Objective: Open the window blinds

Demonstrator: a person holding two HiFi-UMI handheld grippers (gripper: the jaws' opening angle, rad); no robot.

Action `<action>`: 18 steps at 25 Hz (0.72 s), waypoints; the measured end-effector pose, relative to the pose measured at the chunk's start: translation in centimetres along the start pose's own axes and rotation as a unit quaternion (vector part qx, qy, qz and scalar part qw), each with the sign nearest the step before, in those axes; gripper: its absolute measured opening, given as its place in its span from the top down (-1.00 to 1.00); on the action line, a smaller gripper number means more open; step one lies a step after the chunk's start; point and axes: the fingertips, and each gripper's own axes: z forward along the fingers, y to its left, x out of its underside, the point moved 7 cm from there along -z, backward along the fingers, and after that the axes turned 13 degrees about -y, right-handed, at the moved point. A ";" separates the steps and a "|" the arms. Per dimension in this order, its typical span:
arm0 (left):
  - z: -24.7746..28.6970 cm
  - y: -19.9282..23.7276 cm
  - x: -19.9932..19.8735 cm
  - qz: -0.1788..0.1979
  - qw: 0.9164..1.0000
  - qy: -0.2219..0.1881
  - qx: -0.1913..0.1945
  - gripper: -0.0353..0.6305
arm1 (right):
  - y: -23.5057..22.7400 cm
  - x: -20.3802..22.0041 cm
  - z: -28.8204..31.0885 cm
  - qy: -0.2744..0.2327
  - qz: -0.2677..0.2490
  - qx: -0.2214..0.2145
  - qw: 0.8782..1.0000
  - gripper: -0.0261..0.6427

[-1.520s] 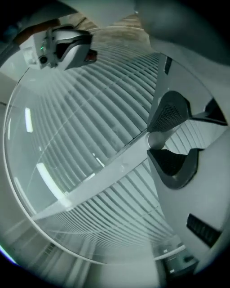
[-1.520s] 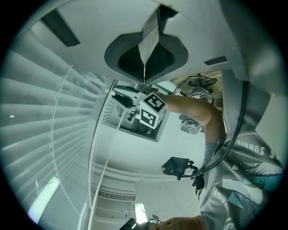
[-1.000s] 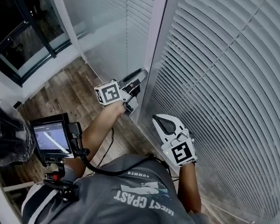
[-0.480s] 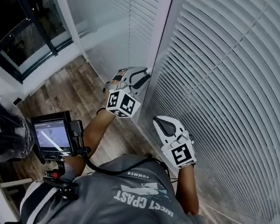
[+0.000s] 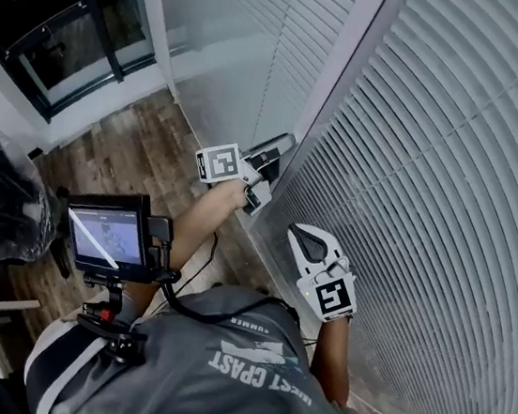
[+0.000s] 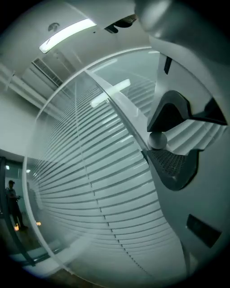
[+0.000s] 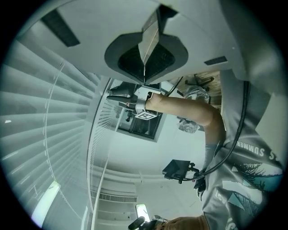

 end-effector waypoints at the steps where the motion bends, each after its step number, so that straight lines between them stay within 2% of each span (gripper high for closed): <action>1: -0.1 0.1 0.1 -0.005 1.000 -0.003 -0.001 0.51 | 0.1 0.1 0.1 0.001 0.000 -0.002 1.000 0.91; 2: -0.2 0.0 0.2 0.014 1.000 0.001 0.000 0.51 | 0.3 0.2 0.2 0.001 0.000 -0.003 1.000 0.91; 3: -0.2 -0.3 0.1 0.060 0.998 0.015 0.004 0.51 | 0.4 0.2 0.2 0.001 0.000 -0.003 1.000 0.91; 4: -0.2 -0.9 0.0 0.136 0.990 0.037 0.011 0.51 | 0.4 0.2 0.1 0.001 0.000 -0.003 1.000 0.91; 5: -0.2 -1.7 -0.2 0.244 0.967 0.065 0.019 0.49 | 0.3 0.1 -0.1 0.001 -0.001 -0.002 1.000 0.91; 6: -0.2 -2.5 -0.4 0.373 0.922 0.097 0.028 0.46 | 0.2 -0.1 -0.2 0.001 -0.001 0.000 1.000 0.91; 7: -0.2 -3.3 -0.3 0.504 0.853 0.132 0.036 0.42 | 0.1 -0.3 -0.4 0.002 -0.002 0.002 1.000 0.91; 8: -0.3 -3.8 -0.1 0.615 0.770 0.164 0.042 0.38 | 0.0 -0.3 -0.6 0.003 -0.002 0.005 1.000 0.91; 9: -0.3 -4.0 0.3 0.693 0.694 0.190 0.048 0.37 | 0.0 -0.3 -0.7 0.005 -0.002 0.007 1.000 0.91; 10: -0.2 -4.1 0.7 0.739 0.638 0.207 0.056 0.37 | 0.1 -0.2 -0.9 0.008 0.000 0.008 1.000 0.91; 11: -0.2 -4.1 1.0 0.763 0.605 0.218 0.064 0.38 | 0.1 -0.1 -0.9 0.011 0.001 0.009 1.000 0.91; 12: -0.2 -4.1 1.3 0.775 0.586 0.225 0.073 0.40 | 0.2 0.0 -1.0 0.012 0.002 0.009 1.000 0.91; 14: -0.2 -4.1 1.9 0.793 0.556 0.233 0.087 0.52 | 0.2 0.1 -1.0 0.015 0.000 0.005 1.000 0.91; 16: 0.0 -4.1 2.4 0.811 0.525 0.239 0.096 0.53 | 0.1 0.0 -1.0 0.018 -0.005 -0.001 1.000 0.91; 17: 0.2 -4.1 2.6 0.814 0.518 0.244 0.099 0.53 | 0.0 0.0 -1.0 0.019 -0.008 -0.004 1.000 0.91; 18: 0.4 -4.1 2.6 0.813 0.517 0.248 0.102 0.53 | -0.2 -0.2 -1.1 0.020 -0.009 -0.007 1.000 0.91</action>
